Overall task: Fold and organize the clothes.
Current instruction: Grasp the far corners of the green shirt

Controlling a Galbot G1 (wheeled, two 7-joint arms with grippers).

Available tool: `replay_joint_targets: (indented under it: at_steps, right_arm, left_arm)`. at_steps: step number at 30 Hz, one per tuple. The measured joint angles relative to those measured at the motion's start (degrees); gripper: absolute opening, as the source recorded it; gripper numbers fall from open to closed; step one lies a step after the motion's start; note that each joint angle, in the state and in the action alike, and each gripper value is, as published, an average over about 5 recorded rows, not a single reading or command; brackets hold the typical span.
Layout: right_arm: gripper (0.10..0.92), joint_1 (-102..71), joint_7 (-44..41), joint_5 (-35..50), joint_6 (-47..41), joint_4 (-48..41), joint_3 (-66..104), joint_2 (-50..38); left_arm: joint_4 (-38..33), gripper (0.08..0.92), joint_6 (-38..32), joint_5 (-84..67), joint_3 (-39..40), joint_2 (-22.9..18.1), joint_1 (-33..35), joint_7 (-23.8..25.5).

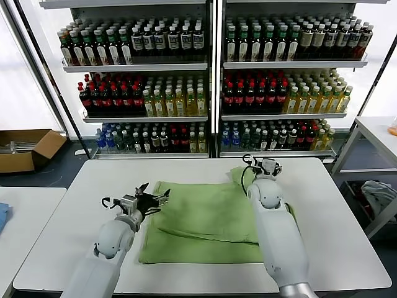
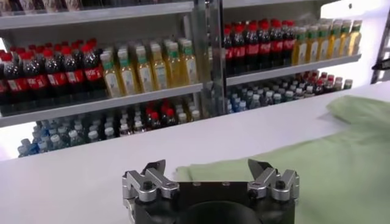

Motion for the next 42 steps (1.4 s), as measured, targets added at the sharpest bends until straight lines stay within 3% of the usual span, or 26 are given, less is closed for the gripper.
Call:
replay_joint_targets:
  at_steps: [14, 32, 35, 42]
  right_arm:
    - [0.823, 5.84, -0.77, -1.38, 1.17, -12.49, 1.7, 2.14]
    - [0.822, 7.12, -1.18, -3.34, 1.56, -17.75, 2.38, 2.72]
    - [0.79, 6.85, -1.15, -3.65, 1.33, -17.79, 2.24, 2.72]
    - [0.598, 6.04, -1.0, -3.93, 0.89, -17.62, 2.2, 2.68]
  left_arm:
    - [10.08, 0.823, 0.22, -1.09, 2.44, -0.54, -7.15, 0.31]
    - [14.82, 0.82, 0.33, -1.9, 3.17, -1.15, -9.47, 0.43]
    - [14.98, 0.777, 0.5, -2.14, 3.5, -1.19, -9.59, 0.35]
    - [14.85, 0.584, 1.78, -2.74, 4.15, -1.11, -9.85, 0.22]
